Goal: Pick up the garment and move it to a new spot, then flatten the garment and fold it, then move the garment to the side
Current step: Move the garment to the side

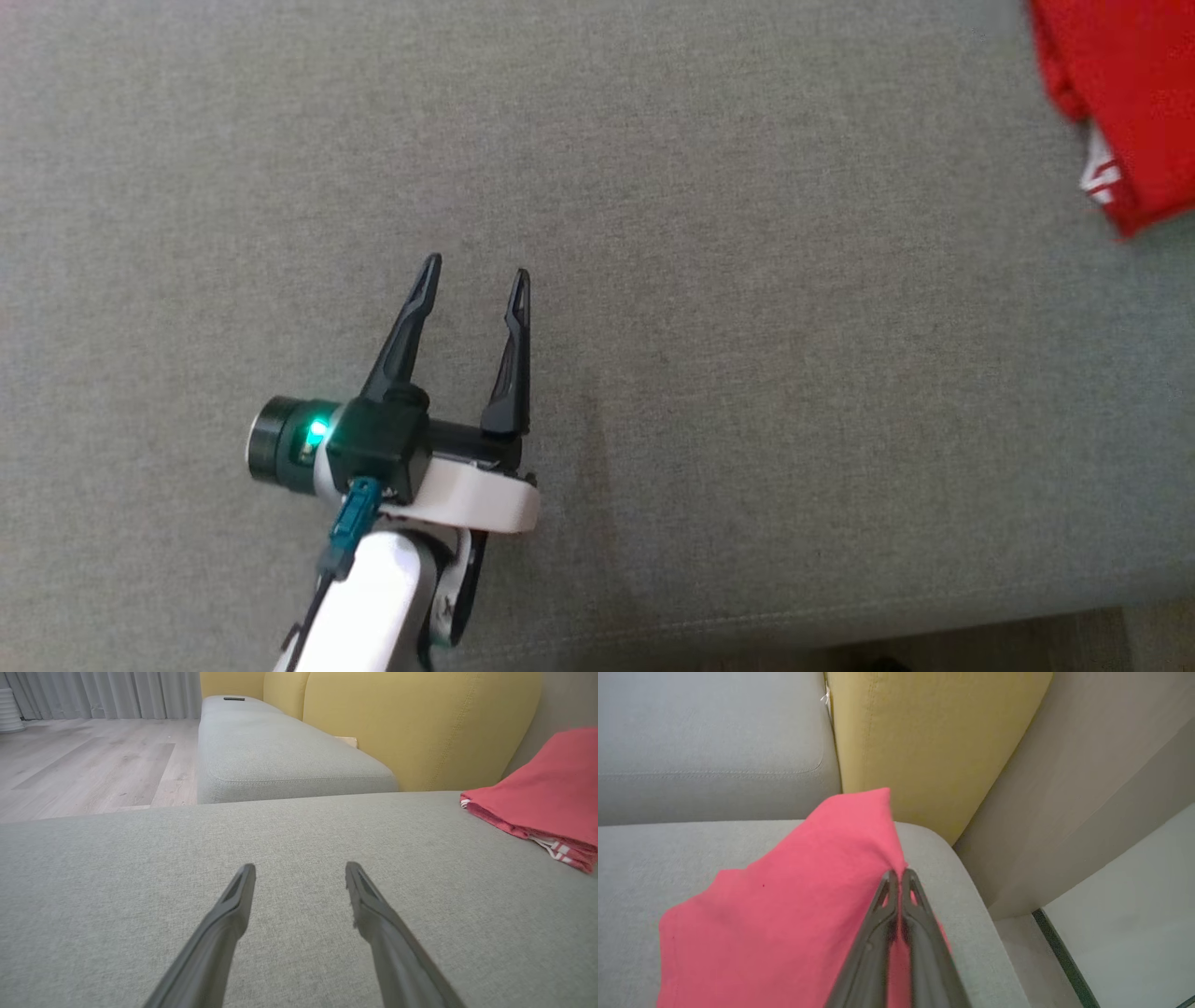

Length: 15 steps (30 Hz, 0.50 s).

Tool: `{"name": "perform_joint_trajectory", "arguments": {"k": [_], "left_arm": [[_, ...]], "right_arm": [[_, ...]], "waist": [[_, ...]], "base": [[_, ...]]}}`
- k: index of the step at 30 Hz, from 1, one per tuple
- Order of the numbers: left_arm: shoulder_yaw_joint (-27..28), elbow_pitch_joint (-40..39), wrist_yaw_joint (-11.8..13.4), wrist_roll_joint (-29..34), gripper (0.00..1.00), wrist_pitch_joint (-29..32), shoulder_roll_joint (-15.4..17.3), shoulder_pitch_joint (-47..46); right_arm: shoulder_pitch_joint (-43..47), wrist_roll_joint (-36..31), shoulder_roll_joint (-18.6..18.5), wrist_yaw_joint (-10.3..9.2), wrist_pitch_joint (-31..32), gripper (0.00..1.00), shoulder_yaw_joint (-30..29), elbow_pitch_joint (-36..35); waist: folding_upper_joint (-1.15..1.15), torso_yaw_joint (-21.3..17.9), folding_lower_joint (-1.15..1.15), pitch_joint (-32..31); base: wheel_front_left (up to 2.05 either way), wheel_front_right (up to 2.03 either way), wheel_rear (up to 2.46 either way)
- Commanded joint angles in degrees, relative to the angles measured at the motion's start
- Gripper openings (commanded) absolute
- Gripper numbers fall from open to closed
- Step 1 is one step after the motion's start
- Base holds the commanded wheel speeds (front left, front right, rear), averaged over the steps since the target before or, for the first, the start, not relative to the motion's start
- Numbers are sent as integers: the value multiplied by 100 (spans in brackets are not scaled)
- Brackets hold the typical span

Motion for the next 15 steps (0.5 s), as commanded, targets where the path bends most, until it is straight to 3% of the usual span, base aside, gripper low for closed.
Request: {"name": "perform_joint_trajectory", "arguments": {"k": [1, 2, 9, 15], "left_arm": [[159, -194, -9, 68, 100, -69, -29, -153], [166, -192, -17, 78, 100, -69, -29, -166], [254, -97, -48, 38, 100, -69, -29, -106], [490, -9, -42, -45, 100, -69, -29, 282]], "right_arm": [[-102, -87, -214, 37, -182, 93, -76, 175], [-159, -144, -175, 37, -274, 100, -105, 299], [-107, -351, 356, 37, -768, 100, -128, 689], [589, -300, 1043, 37, -1185, 100, -33, 585]], "waist": [[0, -13, -1, 64], [0, -14, -1, 69], [0, 20, -1, -280], [0, 89, -1, -1008]], "base": [[0, 0, 0], [0, 0, 0], [0, 0, 0], [0, 0, 0]]}}
